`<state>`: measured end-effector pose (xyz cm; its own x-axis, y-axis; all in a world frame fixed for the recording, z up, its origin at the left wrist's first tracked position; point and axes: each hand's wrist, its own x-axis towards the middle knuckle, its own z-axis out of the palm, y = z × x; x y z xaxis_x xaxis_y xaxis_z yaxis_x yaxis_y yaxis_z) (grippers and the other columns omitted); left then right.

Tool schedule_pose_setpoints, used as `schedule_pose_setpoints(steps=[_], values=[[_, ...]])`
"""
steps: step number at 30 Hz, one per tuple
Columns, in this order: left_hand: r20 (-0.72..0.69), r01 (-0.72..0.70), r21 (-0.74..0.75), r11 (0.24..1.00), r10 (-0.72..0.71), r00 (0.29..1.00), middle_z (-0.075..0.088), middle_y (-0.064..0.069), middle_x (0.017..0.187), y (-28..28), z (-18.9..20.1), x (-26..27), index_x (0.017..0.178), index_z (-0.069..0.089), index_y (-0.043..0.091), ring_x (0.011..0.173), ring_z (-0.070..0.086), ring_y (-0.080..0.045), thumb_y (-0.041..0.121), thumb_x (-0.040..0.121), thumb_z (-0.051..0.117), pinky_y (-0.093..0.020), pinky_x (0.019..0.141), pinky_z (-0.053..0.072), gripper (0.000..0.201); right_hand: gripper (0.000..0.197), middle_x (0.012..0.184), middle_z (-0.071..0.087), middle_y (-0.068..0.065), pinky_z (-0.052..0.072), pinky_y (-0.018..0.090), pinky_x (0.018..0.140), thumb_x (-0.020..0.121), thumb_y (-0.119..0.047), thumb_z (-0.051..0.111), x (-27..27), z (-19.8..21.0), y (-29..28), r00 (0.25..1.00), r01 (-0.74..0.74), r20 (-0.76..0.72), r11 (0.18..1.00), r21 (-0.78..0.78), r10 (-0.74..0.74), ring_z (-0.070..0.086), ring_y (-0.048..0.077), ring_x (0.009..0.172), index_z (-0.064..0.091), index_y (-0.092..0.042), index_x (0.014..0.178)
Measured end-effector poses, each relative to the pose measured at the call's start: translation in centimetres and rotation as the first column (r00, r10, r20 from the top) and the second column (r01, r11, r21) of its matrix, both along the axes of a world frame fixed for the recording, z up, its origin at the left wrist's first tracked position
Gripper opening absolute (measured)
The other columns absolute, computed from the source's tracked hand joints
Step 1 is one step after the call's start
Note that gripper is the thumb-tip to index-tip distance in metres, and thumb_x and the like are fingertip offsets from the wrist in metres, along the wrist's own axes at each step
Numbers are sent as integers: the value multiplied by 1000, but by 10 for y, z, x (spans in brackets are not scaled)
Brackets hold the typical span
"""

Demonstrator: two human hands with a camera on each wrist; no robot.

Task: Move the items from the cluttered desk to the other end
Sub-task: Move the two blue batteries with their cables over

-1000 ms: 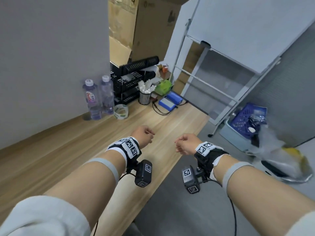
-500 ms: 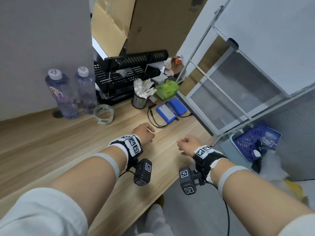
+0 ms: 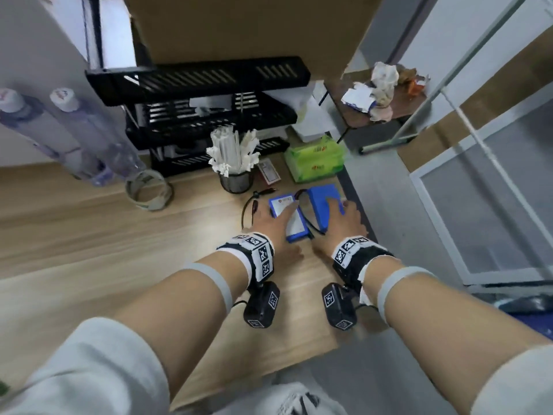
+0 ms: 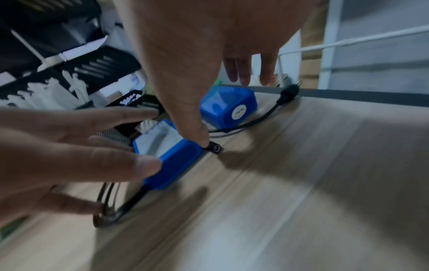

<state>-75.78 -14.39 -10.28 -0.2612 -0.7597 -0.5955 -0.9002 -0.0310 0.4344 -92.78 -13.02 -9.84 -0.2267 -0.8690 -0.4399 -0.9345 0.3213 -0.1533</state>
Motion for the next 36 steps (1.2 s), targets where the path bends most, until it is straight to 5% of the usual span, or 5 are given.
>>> schedule_pose_setpoints(steps=[10, 15, 19, 24, 36], values=[[336, 32, -180, 983, 31, 942, 29, -20, 146, -1, -8, -27, 140, 24, 49, 139, 25, -39, 76, 71, 58, -66, 109, 22, 81, 101, 140, 28, 16, 44, 46, 96, 66, -40, 76, -13, -30, -32, 983, -183, -40, 982, -48, 181, 31, 35, 129, 14, -36, 146], [399, 23, -182, 983, 52, 915, 25, -19, 145, 17, -14, -11, 143, 17, 47, 138, 20, -37, 34, 94, 51, -81, 105, 10, 61, 108, 135, 30, 16, 45, 46, 89, 64, -33, 75, -6, -28, -35, 943, -288, -162, 957, 46, 291, 30, 35, 126, 7, -34, 149], [346, -30, -176, 984, 90, 934, 27, -14, 136, 37, -10, 16, 140, 17, 52, 127, 26, -36, 19, 88, 57, -68, 99, 33, 73, 110, 141, 25, 15, 45, 46, 85, 64, -28, 75, 5, -27, -23, 892, -379, -218, 918, 116, 396, 31, 35, 127, 7, -37, 150], [354, 14, -117, 993, 29, 935, 35, -6, 127, 81, 1, 75, 131, 34, 47, 123, 38, -32, 46, 75, 75, -42, 73, 46, 69, 98, 134, 26, 14, 46, 47, 86, 66, -33, 70, 46, -17, 0, 924, -346, -108, 922, 173, 367, 35, 36, 122, 11, -39, 144], [215, -513, -160, 844, 537, 816, 43, -3, 113, 241, 90, 298, 137, 38, 42, 85, 56, -25, 49, 66, 78, -37, 79, 54, 81, 78, 118, 29, 9, 55, 41, 79, 65, -36, 63, 268, 41, 116, 800, -552, 267, 834, -25, 537, 56, 38, 84, 24, -43, 132]])
